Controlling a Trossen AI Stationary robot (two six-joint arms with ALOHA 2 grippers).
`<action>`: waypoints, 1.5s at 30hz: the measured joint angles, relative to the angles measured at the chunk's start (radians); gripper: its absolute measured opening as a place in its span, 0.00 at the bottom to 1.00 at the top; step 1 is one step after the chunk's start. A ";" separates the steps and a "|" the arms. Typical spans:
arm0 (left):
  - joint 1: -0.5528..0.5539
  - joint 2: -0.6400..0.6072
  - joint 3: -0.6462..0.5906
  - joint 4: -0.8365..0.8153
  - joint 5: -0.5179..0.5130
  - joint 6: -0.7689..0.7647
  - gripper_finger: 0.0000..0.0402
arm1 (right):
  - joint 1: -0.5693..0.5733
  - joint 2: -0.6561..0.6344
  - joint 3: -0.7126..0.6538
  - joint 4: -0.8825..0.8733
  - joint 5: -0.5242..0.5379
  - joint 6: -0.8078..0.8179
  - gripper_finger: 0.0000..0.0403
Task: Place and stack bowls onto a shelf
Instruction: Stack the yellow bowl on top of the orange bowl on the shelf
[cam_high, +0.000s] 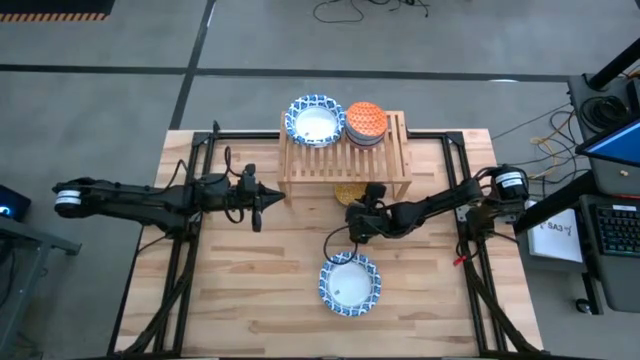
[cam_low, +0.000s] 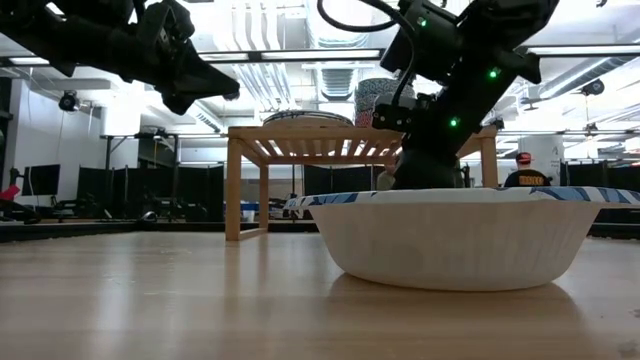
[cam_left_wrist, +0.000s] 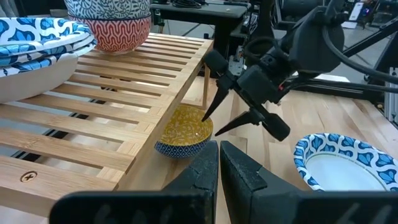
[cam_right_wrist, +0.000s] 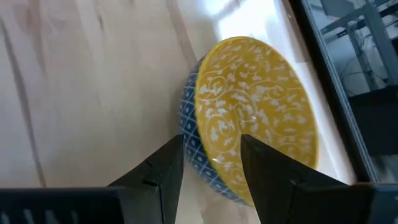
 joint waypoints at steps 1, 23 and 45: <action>0.000 0.000 0.000 0.000 0.000 0.000 0.00 | -0.002 0.004 -0.002 0.008 -0.002 0.000 0.37; 0.000 0.000 0.000 -0.001 0.000 0.000 0.00 | -0.006 0.085 -0.002 0.078 -0.085 -0.016 0.14; 0.000 0.000 -0.001 0.006 0.000 0.000 0.00 | 0.109 -0.007 0.126 -0.051 -0.181 -0.044 0.03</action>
